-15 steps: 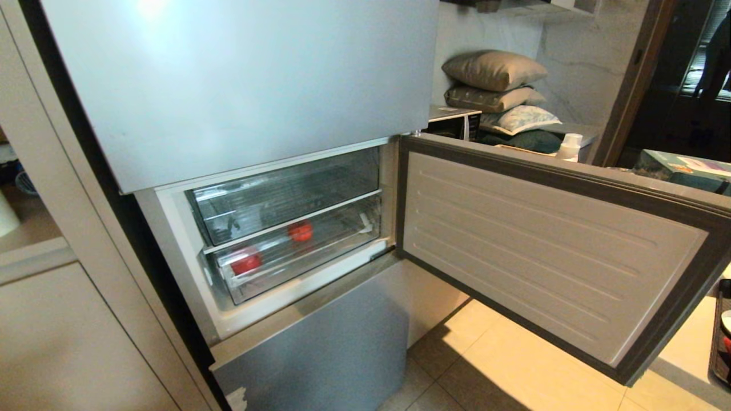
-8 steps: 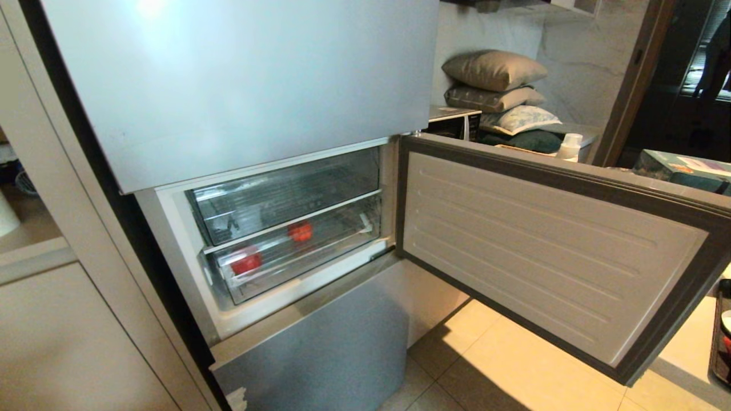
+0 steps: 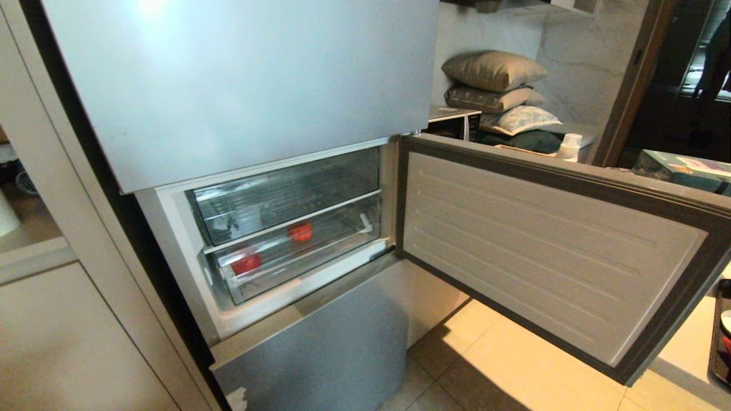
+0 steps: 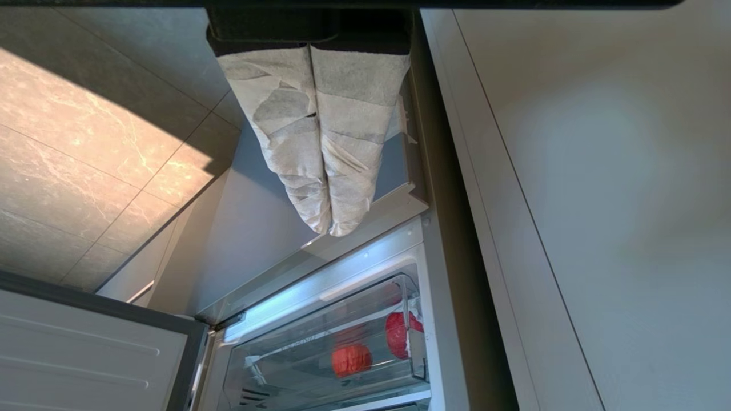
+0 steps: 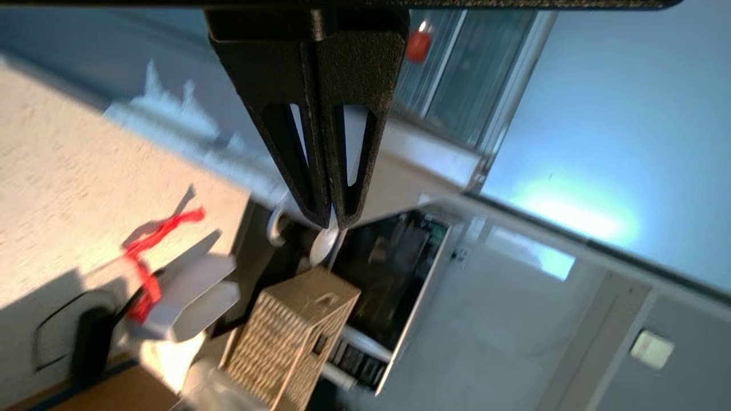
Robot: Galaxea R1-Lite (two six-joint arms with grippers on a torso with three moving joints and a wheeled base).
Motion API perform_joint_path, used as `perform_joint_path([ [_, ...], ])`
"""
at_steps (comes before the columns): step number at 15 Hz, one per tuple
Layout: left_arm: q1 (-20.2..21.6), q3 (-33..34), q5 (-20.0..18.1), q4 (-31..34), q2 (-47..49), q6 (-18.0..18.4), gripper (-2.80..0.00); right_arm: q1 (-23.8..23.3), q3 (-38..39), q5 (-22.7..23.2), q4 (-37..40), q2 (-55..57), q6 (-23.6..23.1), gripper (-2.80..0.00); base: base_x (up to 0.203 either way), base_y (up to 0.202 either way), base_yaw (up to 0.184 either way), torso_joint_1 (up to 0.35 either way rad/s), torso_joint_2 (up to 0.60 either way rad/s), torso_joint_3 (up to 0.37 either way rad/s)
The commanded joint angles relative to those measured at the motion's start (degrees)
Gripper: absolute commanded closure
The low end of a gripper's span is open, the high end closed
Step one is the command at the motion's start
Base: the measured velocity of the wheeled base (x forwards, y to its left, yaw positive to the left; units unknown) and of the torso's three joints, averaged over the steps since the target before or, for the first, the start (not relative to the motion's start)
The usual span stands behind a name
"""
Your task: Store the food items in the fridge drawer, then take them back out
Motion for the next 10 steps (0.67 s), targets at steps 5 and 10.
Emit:
perform_joint_path([
  [5,0.09,0.09,0.04,-0.05,-0.01,0.0,0.0,-0.37,-5.21,-0.26,-3.82,13.47,3.45,0.0,0.0,0.0,0.0,0.0,0.0,0.0],
  [10,0.07,0.09,-0.02,-0.05,-0.01,0.0,0.0,-0.01,-8.9,8.36,-3.75,19.07,6.24,0.0,0.0,0.0,0.0,0.0,0.0,0.0],
])
